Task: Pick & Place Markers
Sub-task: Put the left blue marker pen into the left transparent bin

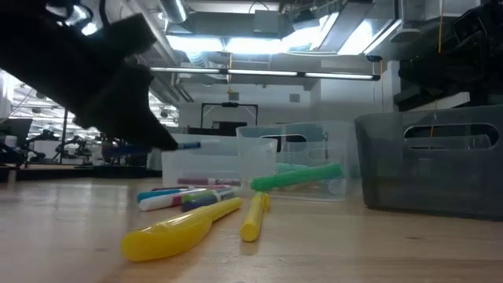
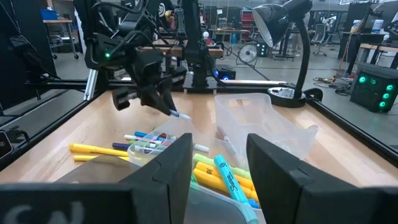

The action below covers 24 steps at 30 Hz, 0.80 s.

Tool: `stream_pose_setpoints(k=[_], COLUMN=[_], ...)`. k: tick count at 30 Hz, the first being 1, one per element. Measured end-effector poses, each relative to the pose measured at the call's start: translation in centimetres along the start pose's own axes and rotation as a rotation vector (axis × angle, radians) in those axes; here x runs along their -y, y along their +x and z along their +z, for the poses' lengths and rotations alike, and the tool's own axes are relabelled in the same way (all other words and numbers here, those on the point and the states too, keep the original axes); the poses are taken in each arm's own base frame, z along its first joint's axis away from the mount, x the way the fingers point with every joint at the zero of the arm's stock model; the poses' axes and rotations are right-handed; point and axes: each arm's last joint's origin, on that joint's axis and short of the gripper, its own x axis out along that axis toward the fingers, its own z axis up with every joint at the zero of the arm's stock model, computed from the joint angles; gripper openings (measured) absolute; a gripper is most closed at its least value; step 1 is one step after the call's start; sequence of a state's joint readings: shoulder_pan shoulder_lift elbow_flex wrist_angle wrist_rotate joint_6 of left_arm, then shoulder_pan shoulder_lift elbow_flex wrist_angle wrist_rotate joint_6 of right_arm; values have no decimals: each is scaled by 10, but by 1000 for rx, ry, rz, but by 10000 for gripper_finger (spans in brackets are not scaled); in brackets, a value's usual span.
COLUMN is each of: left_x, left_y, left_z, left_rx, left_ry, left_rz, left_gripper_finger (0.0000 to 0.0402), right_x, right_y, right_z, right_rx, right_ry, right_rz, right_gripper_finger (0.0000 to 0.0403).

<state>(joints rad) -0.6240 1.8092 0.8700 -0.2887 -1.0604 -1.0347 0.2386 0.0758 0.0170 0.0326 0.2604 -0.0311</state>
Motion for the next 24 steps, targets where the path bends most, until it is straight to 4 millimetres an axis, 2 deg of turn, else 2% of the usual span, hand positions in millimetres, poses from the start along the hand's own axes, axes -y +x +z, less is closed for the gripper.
stream_pose_setpoints(k=[15, 24], left_x=[-2, -11], left_y=[-20, -21], left_z=[14, 34], left_rx=[209, 220], left_ry=[-20, 10], left_rz=[55, 75], left_gripper_finger=[30, 30], right_x=[0, 0], right_y=[0, 0], right_z=[0, 0], right_rx=[0, 0], right_ry=[0, 0], right_rz=[0, 0], right_gripper_finger=[152, 152])
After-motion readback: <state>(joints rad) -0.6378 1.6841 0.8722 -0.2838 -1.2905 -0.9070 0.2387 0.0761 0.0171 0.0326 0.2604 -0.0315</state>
